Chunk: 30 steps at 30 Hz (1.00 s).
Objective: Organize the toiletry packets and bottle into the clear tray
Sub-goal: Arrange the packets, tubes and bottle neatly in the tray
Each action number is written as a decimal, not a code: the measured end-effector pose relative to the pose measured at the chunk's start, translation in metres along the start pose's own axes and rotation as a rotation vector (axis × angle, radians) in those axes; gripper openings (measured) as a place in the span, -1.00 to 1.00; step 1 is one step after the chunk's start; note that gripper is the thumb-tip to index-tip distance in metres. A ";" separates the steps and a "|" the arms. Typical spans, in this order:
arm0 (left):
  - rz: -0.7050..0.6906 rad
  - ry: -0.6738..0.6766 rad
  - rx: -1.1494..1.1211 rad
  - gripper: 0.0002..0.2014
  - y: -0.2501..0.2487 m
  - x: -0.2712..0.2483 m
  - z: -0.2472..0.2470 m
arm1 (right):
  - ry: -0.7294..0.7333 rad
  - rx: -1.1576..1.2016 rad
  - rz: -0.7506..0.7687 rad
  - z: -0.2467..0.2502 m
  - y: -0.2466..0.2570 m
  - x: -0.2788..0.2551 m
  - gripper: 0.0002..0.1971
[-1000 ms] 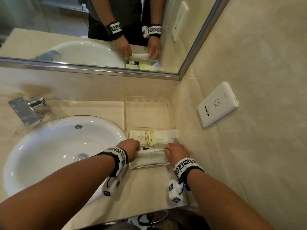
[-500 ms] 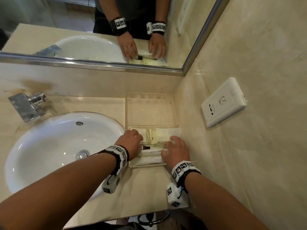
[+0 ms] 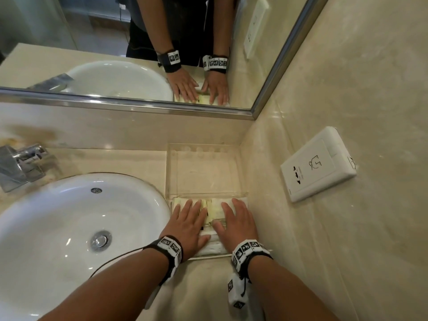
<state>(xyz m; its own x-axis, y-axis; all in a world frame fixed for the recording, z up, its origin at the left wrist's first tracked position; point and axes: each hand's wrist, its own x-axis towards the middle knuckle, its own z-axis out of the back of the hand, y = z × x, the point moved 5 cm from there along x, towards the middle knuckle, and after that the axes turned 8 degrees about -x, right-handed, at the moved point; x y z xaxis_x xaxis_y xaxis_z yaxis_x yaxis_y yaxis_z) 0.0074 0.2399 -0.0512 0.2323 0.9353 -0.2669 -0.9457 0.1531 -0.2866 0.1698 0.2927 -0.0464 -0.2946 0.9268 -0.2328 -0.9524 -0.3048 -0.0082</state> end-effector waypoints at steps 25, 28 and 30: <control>0.022 0.049 -0.053 -0.33 -0.002 0.008 -0.021 | -0.011 0.000 0.196 -0.024 0.006 0.000 -0.35; -0.005 0.025 -0.033 -0.31 -0.002 0.008 -0.016 | 0.019 0.018 0.200 -0.024 0.006 0.003 -0.33; -0.042 0.013 -0.032 -0.26 -0.005 0.005 -0.015 | 0.012 0.068 0.200 -0.022 0.003 -0.001 -0.31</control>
<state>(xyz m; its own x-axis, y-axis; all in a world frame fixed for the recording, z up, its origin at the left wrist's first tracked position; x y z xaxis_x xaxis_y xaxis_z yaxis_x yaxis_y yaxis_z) 0.0166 0.2390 -0.0647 0.2751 0.9238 -0.2662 -0.9272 0.1817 -0.3274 0.1688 0.2863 -0.0677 -0.4776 0.8465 -0.2351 -0.8783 -0.4665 0.1045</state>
